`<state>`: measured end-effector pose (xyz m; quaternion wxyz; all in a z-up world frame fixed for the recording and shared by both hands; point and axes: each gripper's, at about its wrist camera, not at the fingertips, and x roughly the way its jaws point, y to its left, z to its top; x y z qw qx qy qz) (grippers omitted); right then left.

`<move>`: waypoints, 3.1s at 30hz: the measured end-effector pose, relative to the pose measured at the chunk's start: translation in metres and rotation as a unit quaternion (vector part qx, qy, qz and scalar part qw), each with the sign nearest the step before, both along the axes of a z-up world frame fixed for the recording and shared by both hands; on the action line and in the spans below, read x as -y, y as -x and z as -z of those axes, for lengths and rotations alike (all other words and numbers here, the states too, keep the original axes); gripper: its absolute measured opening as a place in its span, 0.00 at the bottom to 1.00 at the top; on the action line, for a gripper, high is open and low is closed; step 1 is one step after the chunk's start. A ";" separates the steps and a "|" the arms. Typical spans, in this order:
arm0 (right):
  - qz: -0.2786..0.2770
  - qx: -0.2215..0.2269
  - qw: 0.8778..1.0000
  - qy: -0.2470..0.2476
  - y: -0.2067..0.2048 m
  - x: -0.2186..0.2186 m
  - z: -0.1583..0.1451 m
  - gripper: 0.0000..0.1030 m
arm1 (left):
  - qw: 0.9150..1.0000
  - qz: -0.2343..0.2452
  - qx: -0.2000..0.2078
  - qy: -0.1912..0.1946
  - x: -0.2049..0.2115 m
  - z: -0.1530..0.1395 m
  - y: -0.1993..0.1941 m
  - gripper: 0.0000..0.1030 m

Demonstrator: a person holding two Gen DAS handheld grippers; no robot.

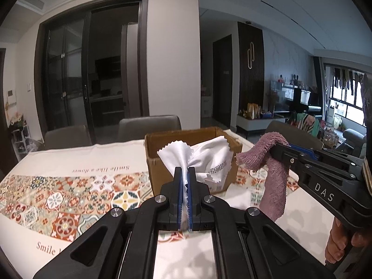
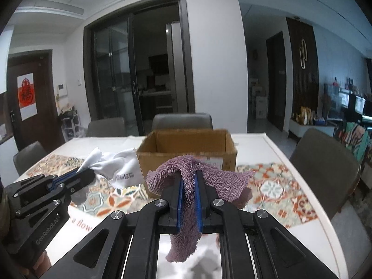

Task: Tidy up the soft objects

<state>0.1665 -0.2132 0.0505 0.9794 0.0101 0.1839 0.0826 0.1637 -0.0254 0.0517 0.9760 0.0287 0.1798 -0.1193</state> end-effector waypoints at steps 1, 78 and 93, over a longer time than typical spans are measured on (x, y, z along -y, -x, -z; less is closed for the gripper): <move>0.000 0.005 1.000 0.000 -0.002 0.000 -0.003 0.10 | 1.000 -0.001 0.004 -0.001 0.000 -0.002 -0.002 0.05; -0.063 -0.110 0.992 0.006 -0.227 0.023 0.041 0.43 | 0.992 0.016 -0.108 -0.062 0.031 0.047 -0.210 0.40; 0.042 -0.035 0.998 0.021 -0.156 0.028 0.009 0.55 | 0.998 -0.016 -0.039 -0.037 0.011 0.026 -0.144 0.57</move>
